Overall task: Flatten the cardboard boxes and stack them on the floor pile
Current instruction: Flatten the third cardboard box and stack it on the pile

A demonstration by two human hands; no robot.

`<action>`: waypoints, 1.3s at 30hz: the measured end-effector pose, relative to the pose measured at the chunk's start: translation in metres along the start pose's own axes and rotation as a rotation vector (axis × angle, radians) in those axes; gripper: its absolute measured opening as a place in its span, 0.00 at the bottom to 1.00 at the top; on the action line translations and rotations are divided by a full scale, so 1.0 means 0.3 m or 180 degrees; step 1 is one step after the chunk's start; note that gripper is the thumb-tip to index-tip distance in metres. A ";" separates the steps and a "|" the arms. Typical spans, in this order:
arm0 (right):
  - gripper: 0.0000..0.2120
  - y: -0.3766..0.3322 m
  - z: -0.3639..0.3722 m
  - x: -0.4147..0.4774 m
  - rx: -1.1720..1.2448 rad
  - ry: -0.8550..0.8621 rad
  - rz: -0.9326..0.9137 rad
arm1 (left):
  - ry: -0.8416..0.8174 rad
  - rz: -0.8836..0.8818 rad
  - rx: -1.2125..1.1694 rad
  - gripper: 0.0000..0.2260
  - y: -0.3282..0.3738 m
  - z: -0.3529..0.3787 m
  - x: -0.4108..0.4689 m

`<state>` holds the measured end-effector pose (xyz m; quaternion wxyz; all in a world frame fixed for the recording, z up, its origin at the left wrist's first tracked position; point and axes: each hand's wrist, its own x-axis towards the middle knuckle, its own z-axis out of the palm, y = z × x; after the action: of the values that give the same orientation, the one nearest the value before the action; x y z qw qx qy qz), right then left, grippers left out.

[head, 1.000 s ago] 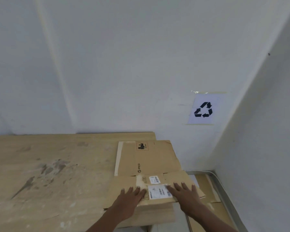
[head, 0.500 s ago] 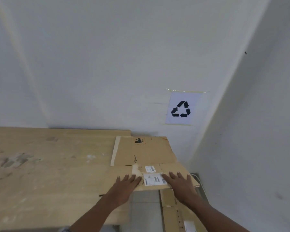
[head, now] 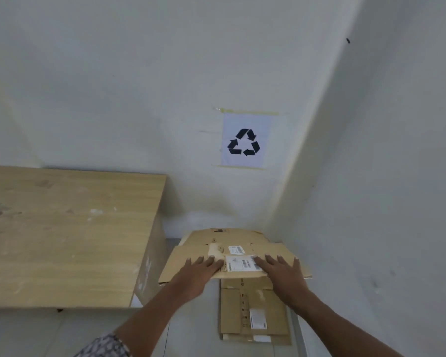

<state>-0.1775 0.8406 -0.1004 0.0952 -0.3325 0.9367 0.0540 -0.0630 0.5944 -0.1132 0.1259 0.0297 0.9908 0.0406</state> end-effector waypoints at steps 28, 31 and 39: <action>0.36 0.461 1.679 0.343 -0.0135 -0.0648 0.0347 | -0.0167 0.0169 -0.0189 0.36 0.250 1.657 0.875; 0.36 0.481 1.922 0.390 0.0007 -0.0816 0.0362 | -0.0256 0.0155 -0.0265 0.37 0.263 1.879 0.943; 0.36 0.541 2.269 0.530 0.0203 -0.0688 0.0447 | -0.0279 -0.0058 -0.0263 0.37 0.257 2.179 1.097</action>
<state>-0.3042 0.9805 -0.7927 0.2020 -0.2551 0.9432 0.0661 -0.2127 0.7414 -0.8185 0.1707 0.0172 0.9820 0.0790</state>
